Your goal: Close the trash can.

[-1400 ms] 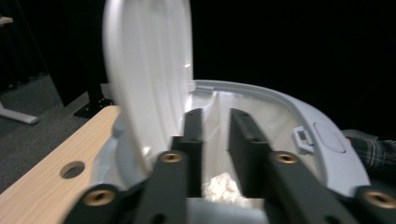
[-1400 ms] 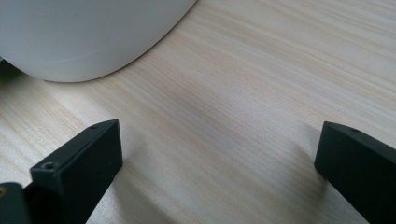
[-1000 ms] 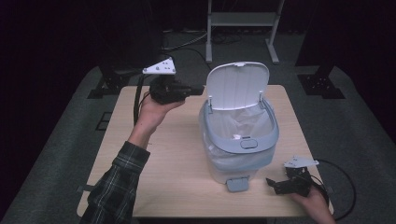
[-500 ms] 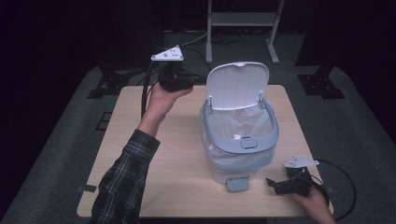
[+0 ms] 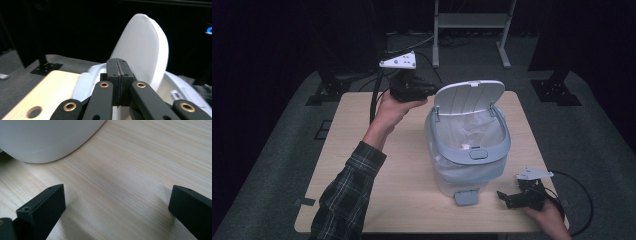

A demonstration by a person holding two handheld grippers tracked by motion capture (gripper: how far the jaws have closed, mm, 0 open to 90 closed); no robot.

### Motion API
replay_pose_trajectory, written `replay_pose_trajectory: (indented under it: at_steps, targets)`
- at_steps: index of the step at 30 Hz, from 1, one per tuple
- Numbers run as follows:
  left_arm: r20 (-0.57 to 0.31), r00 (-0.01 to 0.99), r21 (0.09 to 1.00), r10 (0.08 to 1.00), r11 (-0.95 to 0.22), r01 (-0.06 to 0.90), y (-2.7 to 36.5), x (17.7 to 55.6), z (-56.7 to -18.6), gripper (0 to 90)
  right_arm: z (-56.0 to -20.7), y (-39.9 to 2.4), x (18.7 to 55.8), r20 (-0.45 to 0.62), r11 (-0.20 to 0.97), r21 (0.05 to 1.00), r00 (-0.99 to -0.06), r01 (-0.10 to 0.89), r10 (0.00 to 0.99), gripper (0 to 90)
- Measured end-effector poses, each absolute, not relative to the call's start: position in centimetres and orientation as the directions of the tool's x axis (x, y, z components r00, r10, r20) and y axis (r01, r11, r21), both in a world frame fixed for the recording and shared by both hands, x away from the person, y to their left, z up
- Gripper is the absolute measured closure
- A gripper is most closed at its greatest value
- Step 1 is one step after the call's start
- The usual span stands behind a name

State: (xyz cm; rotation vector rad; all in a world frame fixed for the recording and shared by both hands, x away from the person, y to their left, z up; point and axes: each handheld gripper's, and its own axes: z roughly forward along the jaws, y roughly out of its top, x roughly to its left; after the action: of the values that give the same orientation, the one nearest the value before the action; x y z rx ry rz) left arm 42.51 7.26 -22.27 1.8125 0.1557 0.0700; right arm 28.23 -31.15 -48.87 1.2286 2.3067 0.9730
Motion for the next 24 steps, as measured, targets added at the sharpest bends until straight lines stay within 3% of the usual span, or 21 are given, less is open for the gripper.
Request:
replay_pose_trajectory:
  at_steps: [24]
  targets:
    - [-0.092, 0.995, 0.941, 0.034, -0.324, 0.098, 4.9, 38.7, -23.9, 89.8, -48.9, -31.2, 28.2, 0.011, 0.390, 0.711, -0.563, 0.585, 0.826, 0.0]
